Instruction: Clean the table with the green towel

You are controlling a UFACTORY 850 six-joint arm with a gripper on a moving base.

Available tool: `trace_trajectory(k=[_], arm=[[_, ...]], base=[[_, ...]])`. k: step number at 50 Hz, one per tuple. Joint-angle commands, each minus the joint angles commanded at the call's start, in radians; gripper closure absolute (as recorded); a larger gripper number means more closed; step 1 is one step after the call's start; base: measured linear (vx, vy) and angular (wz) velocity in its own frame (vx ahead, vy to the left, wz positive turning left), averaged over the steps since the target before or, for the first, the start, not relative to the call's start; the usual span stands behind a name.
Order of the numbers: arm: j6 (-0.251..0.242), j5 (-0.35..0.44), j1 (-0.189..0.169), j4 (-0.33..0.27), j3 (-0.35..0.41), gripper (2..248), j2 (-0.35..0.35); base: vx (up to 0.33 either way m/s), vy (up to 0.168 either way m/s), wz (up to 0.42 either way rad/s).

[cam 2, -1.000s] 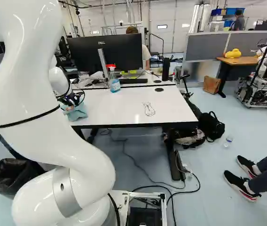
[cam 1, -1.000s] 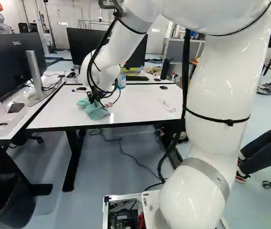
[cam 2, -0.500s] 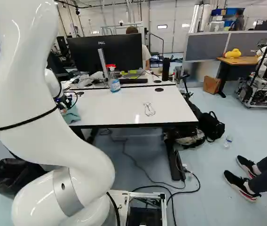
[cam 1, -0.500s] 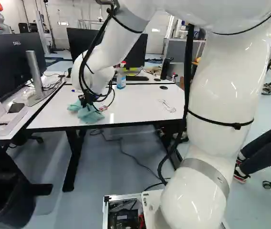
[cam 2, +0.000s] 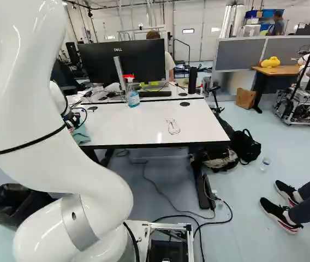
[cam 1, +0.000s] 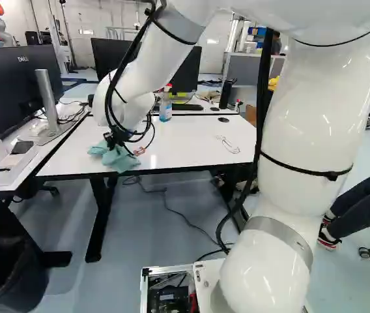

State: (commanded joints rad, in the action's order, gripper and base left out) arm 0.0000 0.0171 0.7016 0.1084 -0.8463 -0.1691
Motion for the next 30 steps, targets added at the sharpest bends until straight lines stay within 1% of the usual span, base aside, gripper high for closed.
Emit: trace_trajectory(k=[10, 30], arm=[[0.0, 0.0, -0.008, 0.0, 0.007, 200, 0.018], [0.0, 0.0, -0.076, 0.0, 0.036, 200, 0.09]], base=[[0.0, 0.0, 0.0], [0.0, 0.0, 0.0]])
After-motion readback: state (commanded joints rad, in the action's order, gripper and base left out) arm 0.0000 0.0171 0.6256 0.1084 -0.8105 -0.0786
